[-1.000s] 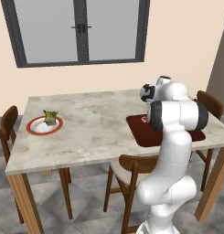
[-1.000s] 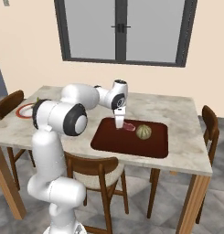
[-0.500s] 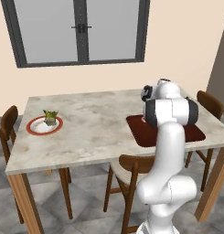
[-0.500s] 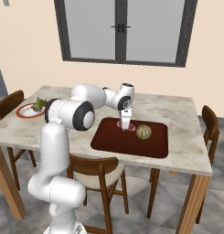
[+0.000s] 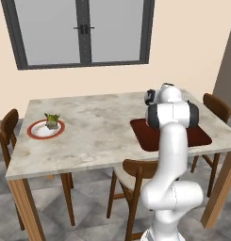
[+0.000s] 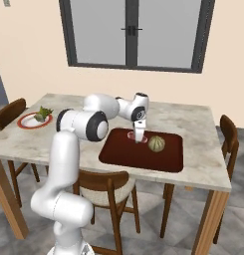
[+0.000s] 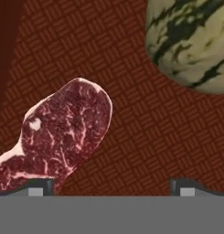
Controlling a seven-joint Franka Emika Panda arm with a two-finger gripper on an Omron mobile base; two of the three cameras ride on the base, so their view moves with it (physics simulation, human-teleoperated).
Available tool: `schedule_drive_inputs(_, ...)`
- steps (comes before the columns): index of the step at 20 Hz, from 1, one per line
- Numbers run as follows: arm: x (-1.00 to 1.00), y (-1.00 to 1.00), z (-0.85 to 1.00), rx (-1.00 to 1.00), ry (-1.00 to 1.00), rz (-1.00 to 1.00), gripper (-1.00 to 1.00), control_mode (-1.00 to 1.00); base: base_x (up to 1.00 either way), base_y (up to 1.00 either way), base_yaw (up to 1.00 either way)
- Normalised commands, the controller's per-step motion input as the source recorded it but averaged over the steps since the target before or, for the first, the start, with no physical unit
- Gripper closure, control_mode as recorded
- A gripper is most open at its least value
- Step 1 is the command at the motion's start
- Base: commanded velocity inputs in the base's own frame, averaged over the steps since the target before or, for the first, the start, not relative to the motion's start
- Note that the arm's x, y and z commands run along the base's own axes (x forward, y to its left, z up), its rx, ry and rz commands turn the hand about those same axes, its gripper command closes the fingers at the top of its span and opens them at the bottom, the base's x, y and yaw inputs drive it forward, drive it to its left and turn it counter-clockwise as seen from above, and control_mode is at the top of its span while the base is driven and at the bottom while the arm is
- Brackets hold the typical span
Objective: Create a steak meal by picking up the steak and asparagus from the tray and placing them on the plate. Leave the squash on the tray.
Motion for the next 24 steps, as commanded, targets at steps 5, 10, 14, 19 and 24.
schedule_drive_inputs(5,0.19,-0.08,-0.08,0.00,0.00,-0.06,-1.00,-1.00,0.00,0.00,0.00)
schedule_drive_inputs(10,0.19,-0.09,-0.06,0.00,0.00,-0.13,-1.00,-1.00,0.00,0.00,0.00)
schedule_drive_inputs(14,0.23,-0.01,-0.05,0.00,0.00,-0.14,-1.00,-1.00,0.00,0.00,0.00)
schedule_drive_inputs(19,0.20,0.00,-0.18,0.00,0.00,-0.14,-1.00,-1.00,0.00,0.00,0.00)
schedule_drive_inputs(24,0.04,-0.02,-0.36,0.00,0.00,-0.14,-1.00,-1.00,0.00,0.00,0.00)
